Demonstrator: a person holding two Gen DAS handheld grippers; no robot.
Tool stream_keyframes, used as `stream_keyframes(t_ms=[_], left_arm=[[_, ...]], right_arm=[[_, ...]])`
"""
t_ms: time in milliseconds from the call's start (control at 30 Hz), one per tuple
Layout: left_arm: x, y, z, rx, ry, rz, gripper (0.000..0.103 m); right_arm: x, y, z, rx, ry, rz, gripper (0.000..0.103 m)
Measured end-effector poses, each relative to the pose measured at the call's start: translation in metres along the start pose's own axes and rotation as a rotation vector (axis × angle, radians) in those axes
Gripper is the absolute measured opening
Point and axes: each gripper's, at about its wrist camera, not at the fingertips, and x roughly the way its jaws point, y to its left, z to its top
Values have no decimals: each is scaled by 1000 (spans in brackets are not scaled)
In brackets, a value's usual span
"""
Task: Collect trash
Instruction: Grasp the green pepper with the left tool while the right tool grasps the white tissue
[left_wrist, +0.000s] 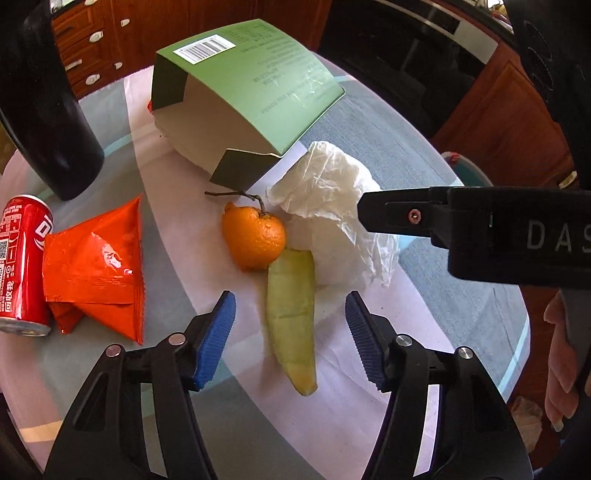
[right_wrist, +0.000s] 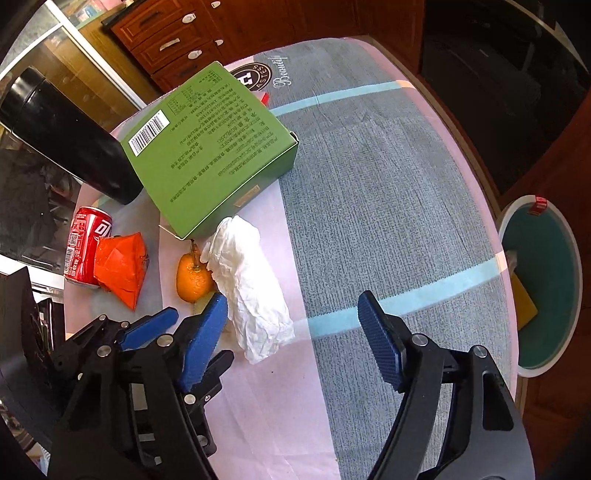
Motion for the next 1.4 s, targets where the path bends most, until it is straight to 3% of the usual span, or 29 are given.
stream_keyframes(t_ms=[33,233,400,467,600,633,667,700,1033,1400], left_arm=[[-1,-3,-1,18,-6,16,23],[-8,11,-10,-62,-2,-41,21],[-19,19,-20,-106,0,-65,21],[-20,18,-22,-109,4,-72,21],[-24,17,-28,-121,7,-82,21],[-24,19,-27,-124,9,-84,21],[-23,20,-25,-127,10,-84,21],[-24,19,-25,-129,11,-84,21],[-34,-2,-22,-111,-5,-73,21],[-60,-50,-24,-42,-38,-110,21]], right_arm=[[0,0,1,-3,-1,0,70],[4,-1,4,-2,-7,2,70],[19,8,7,-31,9,10,60],[26,13,8,-44,19,10,49],[34,21,6,-69,15,10,44],[35,22,6,-79,18,12,33],[35,23,5,-90,20,7,15],[35,24,3,-99,24,11,12],[4,-10,-20,-54,-7,10,9],[-40,-55,-44,9,-61,28,9]])
